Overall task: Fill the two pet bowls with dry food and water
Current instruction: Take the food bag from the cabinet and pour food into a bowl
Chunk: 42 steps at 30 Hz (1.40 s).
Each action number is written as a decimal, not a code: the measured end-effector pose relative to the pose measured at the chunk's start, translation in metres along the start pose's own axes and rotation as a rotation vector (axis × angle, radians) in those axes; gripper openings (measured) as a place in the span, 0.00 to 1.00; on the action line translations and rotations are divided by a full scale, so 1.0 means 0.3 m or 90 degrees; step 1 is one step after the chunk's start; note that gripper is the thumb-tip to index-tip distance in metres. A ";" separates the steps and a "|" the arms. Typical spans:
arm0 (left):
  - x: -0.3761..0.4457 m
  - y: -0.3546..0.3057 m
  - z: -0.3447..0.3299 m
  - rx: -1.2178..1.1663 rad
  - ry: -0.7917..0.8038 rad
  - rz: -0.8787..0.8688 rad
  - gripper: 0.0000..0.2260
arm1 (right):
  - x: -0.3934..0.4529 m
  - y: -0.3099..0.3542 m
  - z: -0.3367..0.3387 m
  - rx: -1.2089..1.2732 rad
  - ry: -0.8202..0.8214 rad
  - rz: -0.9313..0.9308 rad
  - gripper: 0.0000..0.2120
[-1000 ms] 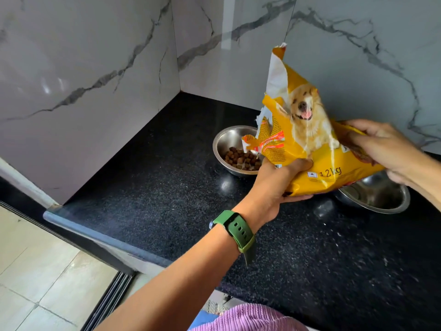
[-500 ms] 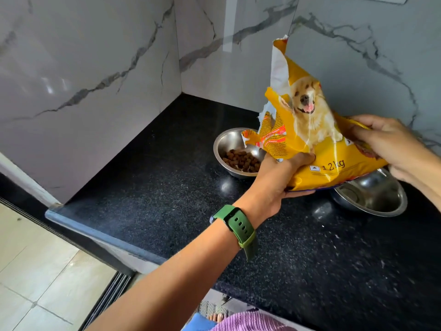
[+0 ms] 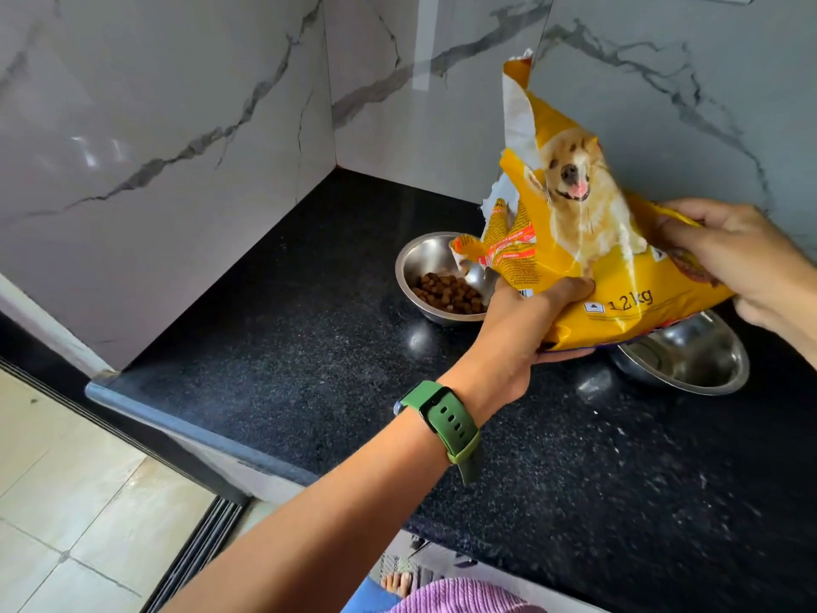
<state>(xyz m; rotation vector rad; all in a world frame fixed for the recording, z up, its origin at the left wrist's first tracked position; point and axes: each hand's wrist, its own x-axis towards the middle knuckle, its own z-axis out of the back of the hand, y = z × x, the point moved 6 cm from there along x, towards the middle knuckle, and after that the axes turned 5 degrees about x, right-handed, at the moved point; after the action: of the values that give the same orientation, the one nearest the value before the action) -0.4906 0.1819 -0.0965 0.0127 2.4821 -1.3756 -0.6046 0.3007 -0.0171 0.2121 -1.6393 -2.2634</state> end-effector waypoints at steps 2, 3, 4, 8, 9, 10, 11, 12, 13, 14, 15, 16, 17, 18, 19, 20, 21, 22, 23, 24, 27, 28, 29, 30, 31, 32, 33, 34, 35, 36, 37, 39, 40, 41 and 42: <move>-0.001 -0.008 -0.003 0.013 0.000 -0.017 0.19 | 0.005 0.012 0.012 0.005 -0.020 0.011 0.10; 0.001 -0.013 0.000 0.018 -0.004 -0.020 0.19 | 0.010 0.016 0.015 -0.003 -0.027 0.018 0.10; 0.005 -0.016 0.004 0.022 -0.005 -0.019 0.20 | 0.015 0.016 0.013 -0.013 -0.029 0.021 0.10; 0.009 -0.004 0.024 0.004 -0.005 0.030 0.23 | 0.020 -0.016 -0.018 -0.053 0.009 -0.006 0.09; 0.010 0.003 0.027 -0.002 -0.003 0.034 0.23 | 0.020 -0.022 -0.020 -0.058 0.012 -0.007 0.09; 0.010 0.006 0.027 -0.003 -0.002 0.034 0.23 | 0.018 -0.025 -0.019 -0.056 0.012 -0.009 0.09; 0.012 0.006 0.026 -0.003 0.000 0.032 0.23 | 0.016 -0.024 -0.018 -0.048 0.011 -0.010 0.09; 0.013 0.003 0.024 -0.004 0.002 0.029 0.23 | 0.015 -0.020 -0.016 -0.039 0.012 -0.010 0.09; 0.013 -0.001 0.020 -0.005 0.002 0.026 0.23 | 0.013 -0.014 -0.014 -0.033 0.011 -0.011 0.09; 0.011 -0.005 0.016 -0.005 0.004 0.019 0.23 | 0.012 -0.005 -0.011 -0.026 0.008 -0.009 0.09; 0.009 -0.011 0.011 -0.005 0.003 0.007 0.23 | 0.011 0.006 -0.005 -0.018 -0.001 -0.005 0.09; 0.008 -0.016 0.008 -0.002 0.001 -0.010 0.22 | 0.011 0.018 0.001 -0.007 -0.014 0.005 0.10; 0.009 -0.018 0.006 0.002 -0.003 -0.025 0.22 | 0.013 0.030 0.008 0.002 -0.025 0.017 0.11; 0.010 -0.019 0.006 0.007 -0.007 -0.035 0.22 | 0.017 0.036 0.011 0.006 -0.029 0.025 0.11; 0.011 -0.020 0.008 0.011 -0.010 -0.034 0.22 | 0.019 0.036 0.007 0.003 -0.024 0.027 0.12; 0.012 -0.020 0.010 0.010 -0.011 -0.021 0.22 | 0.021 0.029 0.000 -0.006 -0.013 0.019 0.12; 0.012 -0.017 0.011 0.006 -0.010 0.000 0.22 | 0.023 0.018 -0.008 -0.017 0.000 0.005 0.11; 0.012 -0.012 0.013 -0.002 -0.008 0.022 0.22 | 0.025 0.004 -0.013 -0.030 0.009 -0.007 0.10; 0.014 -0.007 0.016 -0.011 -0.008 0.036 0.22 | 0.030 -0.006 -0.015 -0.042 0.014 -0.011 0.09; 0.014 -0.005 0.017 -0.015 -0.008 0.039 0.22 | 0.033 -0.012 -0.014 -0.047 0.013 -0.009 0.09; 0.018 -0.013 0.011 -0.010 -0.008 0.023 0.22 | 0.039 -0.011 -0.001 -0.028 -0.004 -0.004 0.09; 0.019 -0.016 0.008 -0.010 -0.008 0.017 0.22 | 0.039 -0.006 0.003 -0.025 -0.007 0.000 0.10; 0.020 -0.018 0.006 -0.011 -0.009 0.008 0.21 | 0.040 0.001 0.006 -0.022 -0.009 0.008 0.10; 0.020 -0.020 0.005 -0.012 -0.011 -0.004 0.20 | 0.041 0.010 0.009 -0.017 -0.016 0.017 0.10; 0.022 -0.021 0.003 -0.013 -0.011 -0.018 0.18 | 0.044 0.019 0.014 -0.009 -0.022 0.028 0.09; 0.024 -0.019 0.004 -0.014 -0.012 -0.032 0.17 | 0.047 0.025 0.018 -0.006 -0.027 0.035 0.09; 0.026 -0.016 0.005 -0.018 -0.014 -0.040 0.16 | 0.053 0.025 0.019 -0.013 -0.027 0.036 0.09; 0.027 -0.013 0.008 -0.026 -0.017 -0.035 0.16 | 0.058 0.018 0.016 -0.030 -0.021 0.029 0.09; 0.026 -0.008 0.010 -0.036 -0.019 -0.021 0.17 | 0.063 0.005 0.012 -0.055 -0.011 0.016 0.08; 0.028 -0.001 0.011 -0.044 -0.020 -0.005 0.18 | 0.068 -0.008 0.008 -0.079 -0.002 0.004 0.07; 0.029 0.008 0.013 -0.049 -0.022 0.006 0.19 | 0.073 -0.022 0.007 -0.093 0.005 -0.004 0.07; 0.030 0.018 0.017 -0.048 -0.027 0.008 0.19 | 0.075 -0.035 0.006 -0.085 0.009 -0.009 0.08; 0.031 0.017 0.018 -0.044 -0.027 0.003 0.18 | 0.070 -0.033 0.005 -0.072 0.009 -0.006 0.09; 0.031 0.014 0.016 -0.043 -0.027 -0.004 0.18 | 0.065 -0.030 0.002 -0.063 0.014 0.001 0.10; 0.032 0.012 0.016 -0.041 -0.028 -0.008 0.18 | 0.059 -0.024 -0.001 -0.056 0.019 0.009 0.10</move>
<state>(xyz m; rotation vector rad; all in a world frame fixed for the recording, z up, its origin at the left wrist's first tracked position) -0.4978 0.1785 -0.1044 -0.0471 2.4936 -1.2867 -0.6223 0.2961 -0.0227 0.2111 -1.5173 -2.3055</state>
